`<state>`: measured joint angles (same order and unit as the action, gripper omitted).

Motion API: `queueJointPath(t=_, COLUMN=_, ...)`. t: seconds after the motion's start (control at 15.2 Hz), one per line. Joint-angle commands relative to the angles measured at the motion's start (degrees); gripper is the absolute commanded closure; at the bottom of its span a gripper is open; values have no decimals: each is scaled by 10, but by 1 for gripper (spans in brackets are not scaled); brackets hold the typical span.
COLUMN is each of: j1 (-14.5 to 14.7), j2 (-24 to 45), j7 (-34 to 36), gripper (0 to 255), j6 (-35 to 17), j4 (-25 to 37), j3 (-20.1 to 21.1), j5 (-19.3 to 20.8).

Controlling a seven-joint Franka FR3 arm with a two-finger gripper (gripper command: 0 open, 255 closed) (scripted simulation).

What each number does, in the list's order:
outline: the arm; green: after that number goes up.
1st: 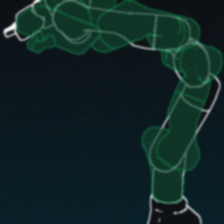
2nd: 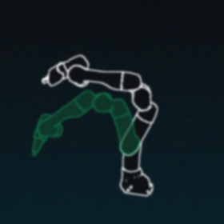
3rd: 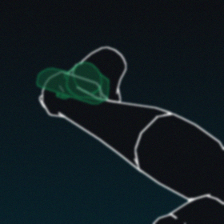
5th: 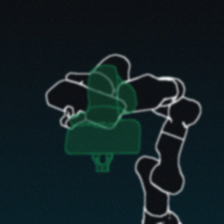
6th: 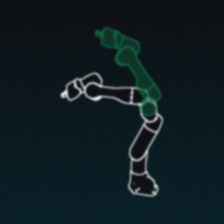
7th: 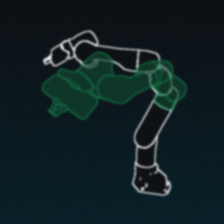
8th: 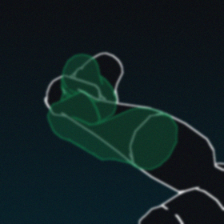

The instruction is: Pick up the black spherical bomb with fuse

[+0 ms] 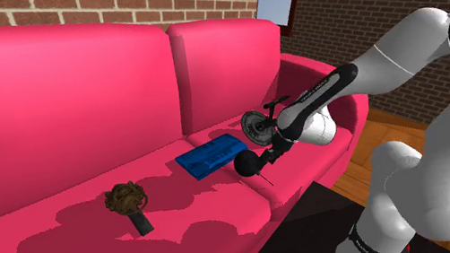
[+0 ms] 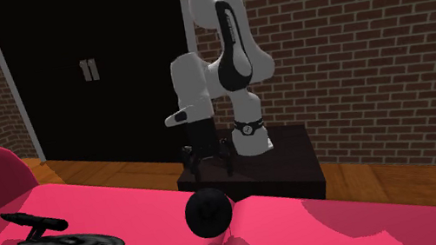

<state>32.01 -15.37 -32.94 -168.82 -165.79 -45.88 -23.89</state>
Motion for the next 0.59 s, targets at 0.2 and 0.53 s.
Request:
queueJointPath(t=0.2, j1=477, j2=4, j7=-208, gripper=0, j6=-97, j4=42, j3=-446, j5=-215)
queueJointPath(t=0.53, j1=625, j2=-60, j7=-211, gripper=0, j6=-165, j4=48, j3=-607, j5=-181)
